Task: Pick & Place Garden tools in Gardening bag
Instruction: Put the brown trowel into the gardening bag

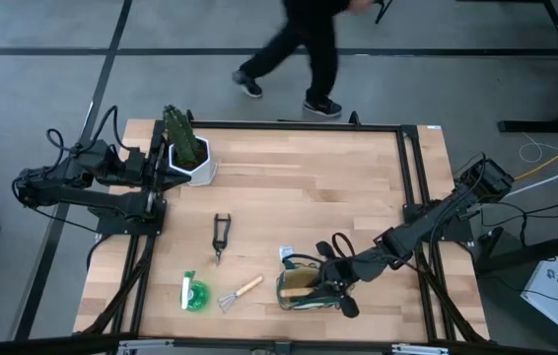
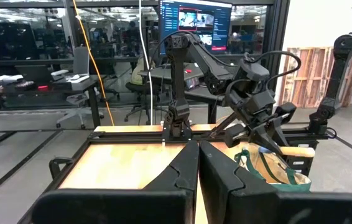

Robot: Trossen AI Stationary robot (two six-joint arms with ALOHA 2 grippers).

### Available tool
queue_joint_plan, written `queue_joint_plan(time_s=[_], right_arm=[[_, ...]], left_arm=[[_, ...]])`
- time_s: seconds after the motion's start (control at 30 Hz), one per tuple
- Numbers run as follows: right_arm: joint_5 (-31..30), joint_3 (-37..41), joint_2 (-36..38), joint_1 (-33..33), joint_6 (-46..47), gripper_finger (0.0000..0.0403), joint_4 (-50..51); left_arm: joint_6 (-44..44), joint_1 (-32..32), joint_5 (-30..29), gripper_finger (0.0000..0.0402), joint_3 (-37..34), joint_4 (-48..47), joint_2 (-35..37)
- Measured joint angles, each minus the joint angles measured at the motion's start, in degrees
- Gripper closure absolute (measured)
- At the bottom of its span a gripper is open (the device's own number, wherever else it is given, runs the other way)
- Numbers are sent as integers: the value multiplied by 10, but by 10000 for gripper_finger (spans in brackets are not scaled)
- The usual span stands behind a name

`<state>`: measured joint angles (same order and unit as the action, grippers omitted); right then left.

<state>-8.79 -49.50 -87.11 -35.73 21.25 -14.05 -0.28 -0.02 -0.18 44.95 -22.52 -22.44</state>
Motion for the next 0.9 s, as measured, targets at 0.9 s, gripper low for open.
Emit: queue_joint_plan(time_s=[0.9], right_arm=[[-95, 0, 0, 1, 101, 311, 47]], left_arm=[[0, 0, 0, 396, 0, 0, 0]])
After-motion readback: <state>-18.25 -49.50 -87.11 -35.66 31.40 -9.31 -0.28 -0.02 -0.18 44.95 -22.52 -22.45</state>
